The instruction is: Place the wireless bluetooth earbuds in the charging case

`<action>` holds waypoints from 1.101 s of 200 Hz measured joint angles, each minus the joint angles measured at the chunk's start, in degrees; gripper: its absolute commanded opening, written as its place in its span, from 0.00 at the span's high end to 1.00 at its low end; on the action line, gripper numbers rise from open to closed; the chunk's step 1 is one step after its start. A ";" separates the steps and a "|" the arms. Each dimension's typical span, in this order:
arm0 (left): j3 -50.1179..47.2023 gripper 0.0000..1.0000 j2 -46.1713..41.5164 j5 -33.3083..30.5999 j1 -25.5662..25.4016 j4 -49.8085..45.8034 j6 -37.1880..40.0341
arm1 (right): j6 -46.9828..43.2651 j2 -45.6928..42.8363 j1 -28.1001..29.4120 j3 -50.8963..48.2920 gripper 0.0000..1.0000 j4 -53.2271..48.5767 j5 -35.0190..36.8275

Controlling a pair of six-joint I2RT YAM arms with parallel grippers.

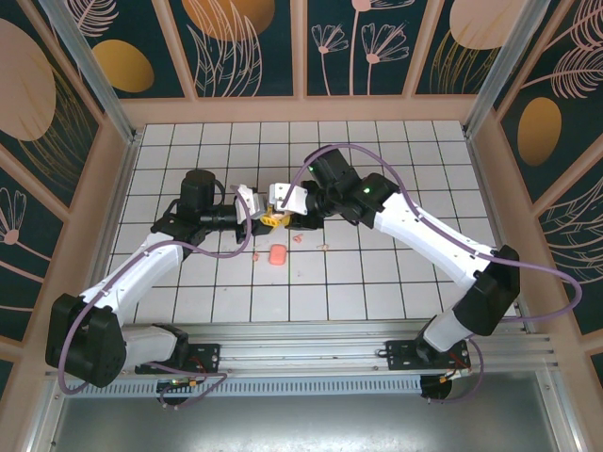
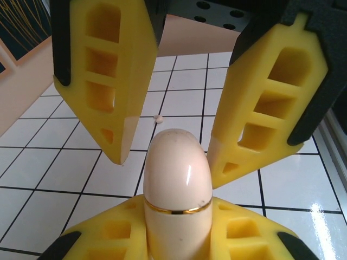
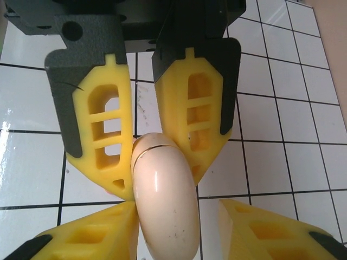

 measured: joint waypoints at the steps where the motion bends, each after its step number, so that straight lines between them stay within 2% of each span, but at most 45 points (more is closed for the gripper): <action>1: 0.00 0.80 0.00 -0.02 0.00 0.00 0.00 | 0.00 -0.02 0.00 -0.02 0.58 0.00 0.00; 83: 0.00 0.79 0.00 -0.31 0.00 0.15 0.00 | 1.25 -2.73 -1.33 -1.64 0.58 1.77 -0.94; 177: 0.00 0.79 0.00 -0.15 0.00 -1.05 -0.04 | 2.99 -3.91 -2.89 -4.50 0.58 9.11 0.79; 220: -2.36 0.80 -0.11 2.19 -0.04 4.42 -3.56 | 4.13 -3.93 -3.23 -5.68 0.58 10.49 1.01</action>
